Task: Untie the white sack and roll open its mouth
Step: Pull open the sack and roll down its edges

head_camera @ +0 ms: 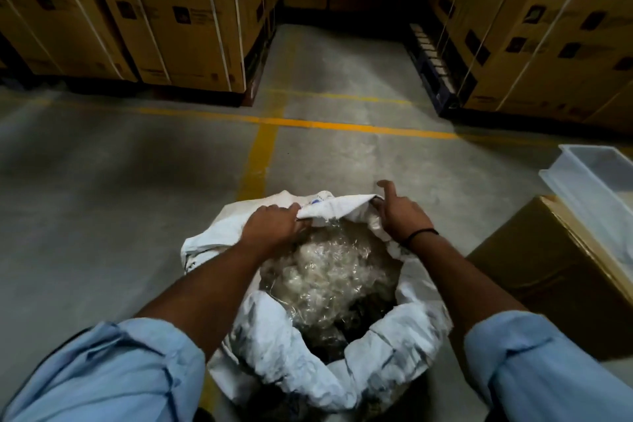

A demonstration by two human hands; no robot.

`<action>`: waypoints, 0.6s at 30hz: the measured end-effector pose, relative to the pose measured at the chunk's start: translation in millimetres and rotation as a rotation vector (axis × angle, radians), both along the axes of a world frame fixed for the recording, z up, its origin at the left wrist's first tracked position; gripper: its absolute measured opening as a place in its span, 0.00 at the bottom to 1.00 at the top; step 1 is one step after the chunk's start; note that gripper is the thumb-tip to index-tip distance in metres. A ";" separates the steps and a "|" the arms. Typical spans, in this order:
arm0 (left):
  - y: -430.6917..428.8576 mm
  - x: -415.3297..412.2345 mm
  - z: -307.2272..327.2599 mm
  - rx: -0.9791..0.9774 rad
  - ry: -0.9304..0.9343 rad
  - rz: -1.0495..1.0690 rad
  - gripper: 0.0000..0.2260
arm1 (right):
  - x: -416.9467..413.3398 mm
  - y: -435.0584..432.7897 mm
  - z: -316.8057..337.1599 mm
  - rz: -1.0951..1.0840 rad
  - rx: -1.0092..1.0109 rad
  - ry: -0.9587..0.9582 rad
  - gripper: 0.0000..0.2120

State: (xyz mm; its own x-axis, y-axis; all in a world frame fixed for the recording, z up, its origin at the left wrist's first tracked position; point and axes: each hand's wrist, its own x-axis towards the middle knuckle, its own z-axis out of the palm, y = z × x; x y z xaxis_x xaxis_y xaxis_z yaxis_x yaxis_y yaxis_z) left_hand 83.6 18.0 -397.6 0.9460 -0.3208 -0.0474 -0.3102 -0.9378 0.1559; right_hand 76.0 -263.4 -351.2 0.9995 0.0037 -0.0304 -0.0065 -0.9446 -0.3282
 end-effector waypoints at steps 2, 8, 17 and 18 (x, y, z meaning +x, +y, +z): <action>11.5 14.2 15.1 -0.445 0.261 0.047 0.27 | 7.4 -10.6 11.2 -0.001 0.189 0.119 0.20; 30.8 32.7 41.2 -0.982 0.740 0.222 0.16 | 16.4 -44.2 4.1 -0.079 0.494 0.501 0.30; 5.7 37.1 6.6 0.037 -0.155 0.323 0.18 | 6.3 10.4 -10.8 -0.299 -0.019 -0.268 0.23; -2.1 30.6 12.9 0.059 -0.273 0.265 0.16 | -3.8 14.3 -9.2 -0.329 -0.025 -0.320 0.23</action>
State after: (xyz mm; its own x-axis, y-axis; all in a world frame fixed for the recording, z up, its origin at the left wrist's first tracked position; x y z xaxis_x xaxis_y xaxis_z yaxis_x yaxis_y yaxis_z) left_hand 114.2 15.9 -384.7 0.9761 -0.0672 0.2066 -0.0779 -0.9960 0.0442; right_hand 72.2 -249.1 -360.4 0.9065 -0.3119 0.2844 -0.2091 -0.9171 -0.3393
